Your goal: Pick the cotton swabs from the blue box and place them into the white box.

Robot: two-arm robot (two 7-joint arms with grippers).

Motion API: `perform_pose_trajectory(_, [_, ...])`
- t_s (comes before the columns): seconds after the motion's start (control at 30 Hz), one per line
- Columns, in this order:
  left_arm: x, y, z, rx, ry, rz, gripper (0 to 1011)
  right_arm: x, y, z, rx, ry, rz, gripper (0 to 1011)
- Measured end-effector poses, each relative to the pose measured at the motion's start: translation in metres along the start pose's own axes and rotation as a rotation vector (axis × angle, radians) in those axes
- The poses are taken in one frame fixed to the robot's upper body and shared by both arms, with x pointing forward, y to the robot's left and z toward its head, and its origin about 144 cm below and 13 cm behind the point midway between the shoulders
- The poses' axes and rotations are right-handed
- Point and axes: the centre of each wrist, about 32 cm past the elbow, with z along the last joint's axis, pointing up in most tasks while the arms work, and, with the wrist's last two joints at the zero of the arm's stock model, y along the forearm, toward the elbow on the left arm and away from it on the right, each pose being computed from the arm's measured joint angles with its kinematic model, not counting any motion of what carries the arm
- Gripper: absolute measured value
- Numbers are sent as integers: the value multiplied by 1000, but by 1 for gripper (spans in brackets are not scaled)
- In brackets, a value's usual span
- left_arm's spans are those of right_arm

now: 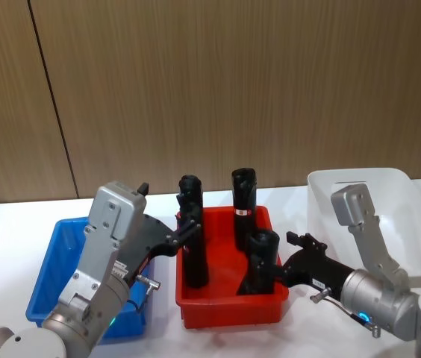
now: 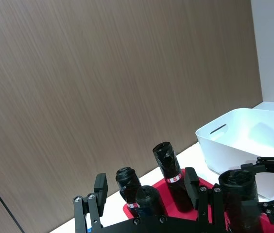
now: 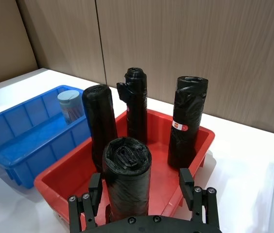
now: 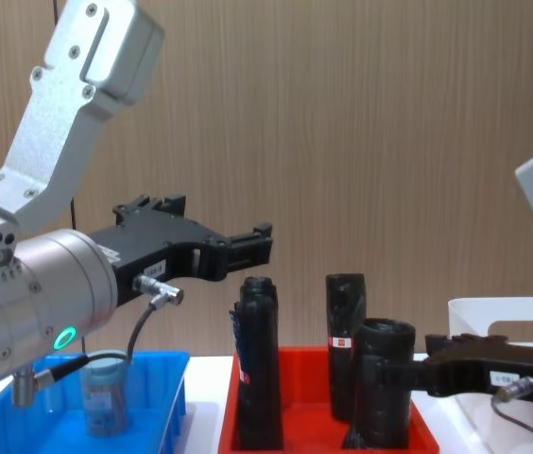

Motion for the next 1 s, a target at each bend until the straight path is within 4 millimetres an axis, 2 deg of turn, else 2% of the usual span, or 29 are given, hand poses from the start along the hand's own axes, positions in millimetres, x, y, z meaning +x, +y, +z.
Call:
perform_pose_trajectory(0.23, [0, 0, 0, 0, 0, 0, 1004, 0, 7, 1, -2, 4, 5, 1000])
perform_pose_trajectory(0.37, [0, 0, 0, 0, 0, 0, 1004, 1, 11, 1, -1, 6, 9, 929])
perform_pose_trajectory(0.67, [0, 0, 0, 0, 0, 0, 1004, 1, 14, 3, 6, 8, 12, 648])
perform_pose_trajectory(0.7, [0, 0, 0, 0, 0, 0, 1004, 1, 14, 3, 7, 8, 12, 648])
perform_pose_trajectory(0.8, [0, 0, 0, 0, 0, 0, 1004, 1, 15, 4, 10, 10, 13, 521])
perform_pose_trajectory(1.0, [0, 0, 0, 0, 0, 0, 1004, 0, 14, 8, 25, 7, 17, 461])
